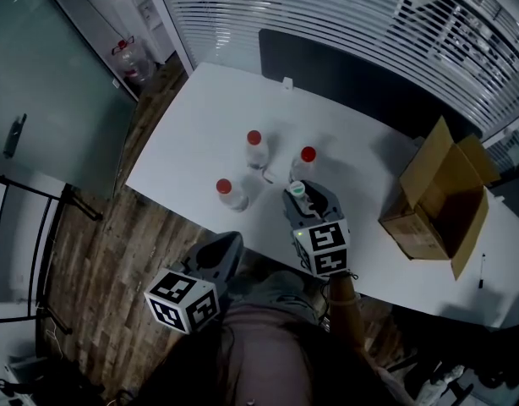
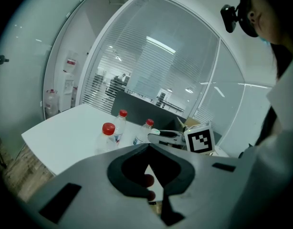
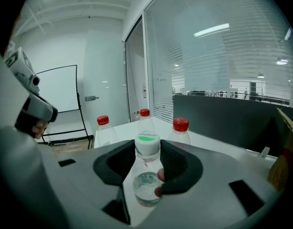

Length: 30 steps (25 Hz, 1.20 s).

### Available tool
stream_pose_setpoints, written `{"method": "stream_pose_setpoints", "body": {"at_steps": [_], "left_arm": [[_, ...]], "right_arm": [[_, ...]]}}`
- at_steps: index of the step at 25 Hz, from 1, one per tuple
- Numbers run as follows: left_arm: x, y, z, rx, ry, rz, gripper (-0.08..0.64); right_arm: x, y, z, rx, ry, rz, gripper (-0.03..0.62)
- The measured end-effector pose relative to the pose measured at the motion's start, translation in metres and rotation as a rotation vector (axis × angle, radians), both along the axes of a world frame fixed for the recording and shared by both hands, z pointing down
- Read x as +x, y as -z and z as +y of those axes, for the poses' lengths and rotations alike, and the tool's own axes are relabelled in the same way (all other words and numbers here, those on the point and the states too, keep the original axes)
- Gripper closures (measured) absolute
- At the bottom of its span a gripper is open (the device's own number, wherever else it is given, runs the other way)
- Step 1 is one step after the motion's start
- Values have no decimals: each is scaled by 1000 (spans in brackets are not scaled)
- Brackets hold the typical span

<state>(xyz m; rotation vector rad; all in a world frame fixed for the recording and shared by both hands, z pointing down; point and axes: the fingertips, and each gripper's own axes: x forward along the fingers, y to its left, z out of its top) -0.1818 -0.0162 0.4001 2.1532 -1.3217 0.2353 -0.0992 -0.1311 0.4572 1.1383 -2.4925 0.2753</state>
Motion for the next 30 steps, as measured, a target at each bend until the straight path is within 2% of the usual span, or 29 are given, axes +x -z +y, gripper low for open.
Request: {"method": "stream_pose_setpoints", "body": {"at_steps": [20,30], "left_arm": [[3,2,-2,15,-105,15,552],[-3,9,7,41,-178,29,552]], "right_arm": [[6,-7,19,-66,-57,-7,416],[6,12,33,-29,-124,-33,416]]}}
